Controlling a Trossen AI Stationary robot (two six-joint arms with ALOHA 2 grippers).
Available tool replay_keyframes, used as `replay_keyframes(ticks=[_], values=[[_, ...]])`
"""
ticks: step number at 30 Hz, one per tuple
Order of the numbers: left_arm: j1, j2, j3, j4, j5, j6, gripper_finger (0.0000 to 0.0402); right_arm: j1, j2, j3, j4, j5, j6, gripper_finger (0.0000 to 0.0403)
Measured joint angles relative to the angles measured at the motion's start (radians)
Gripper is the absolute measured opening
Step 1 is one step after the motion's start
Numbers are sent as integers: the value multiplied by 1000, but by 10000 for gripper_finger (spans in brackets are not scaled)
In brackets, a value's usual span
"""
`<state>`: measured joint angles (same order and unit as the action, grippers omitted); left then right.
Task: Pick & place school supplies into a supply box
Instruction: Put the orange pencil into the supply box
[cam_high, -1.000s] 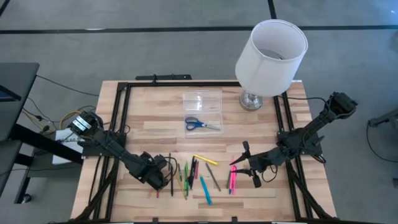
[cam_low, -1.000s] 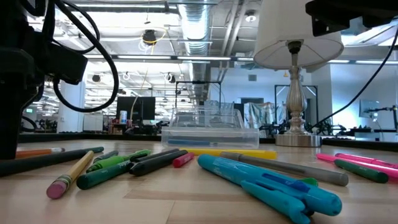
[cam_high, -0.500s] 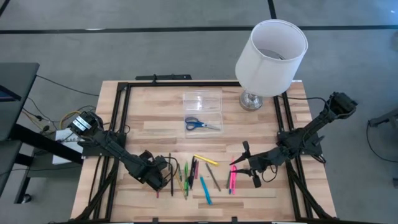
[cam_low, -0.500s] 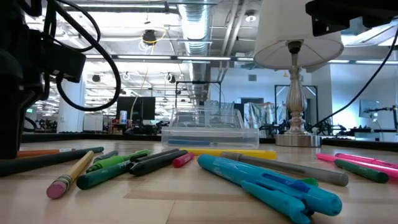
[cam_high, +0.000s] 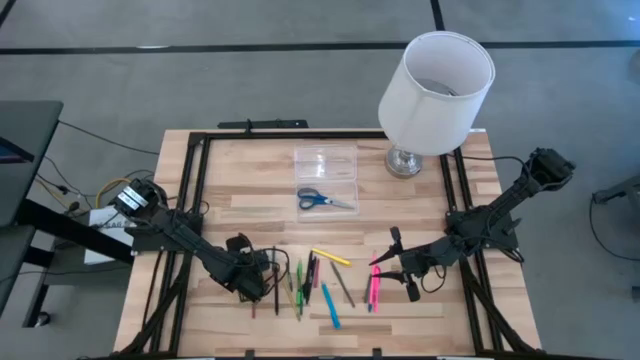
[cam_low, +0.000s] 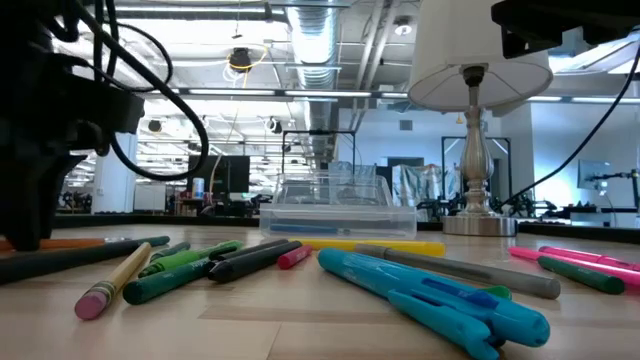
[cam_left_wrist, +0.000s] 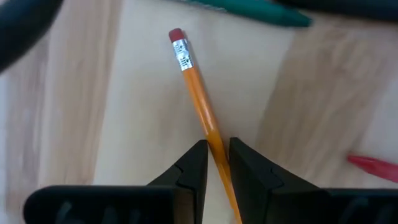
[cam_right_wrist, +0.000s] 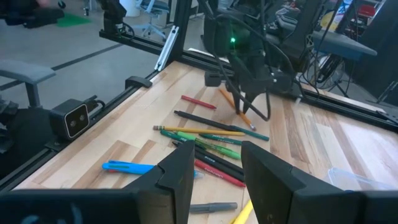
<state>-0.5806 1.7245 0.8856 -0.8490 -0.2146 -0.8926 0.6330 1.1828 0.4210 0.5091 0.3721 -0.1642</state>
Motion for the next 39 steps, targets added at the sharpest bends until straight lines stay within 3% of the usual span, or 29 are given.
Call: replay_keyframes(ticks=[9,17,34,39], values=[[27,-2,0,-4,26,5,55,0,0,0,0,0,7,127],[30,7,45,-75,-26,41,7,0,0,0,0,0,7,127],[45,4,54,-124,-28,20,1,0,0,0,0,0,7,127],[45,4,54,-118,-39,21,16,0,0,0,0,0,8,127]])
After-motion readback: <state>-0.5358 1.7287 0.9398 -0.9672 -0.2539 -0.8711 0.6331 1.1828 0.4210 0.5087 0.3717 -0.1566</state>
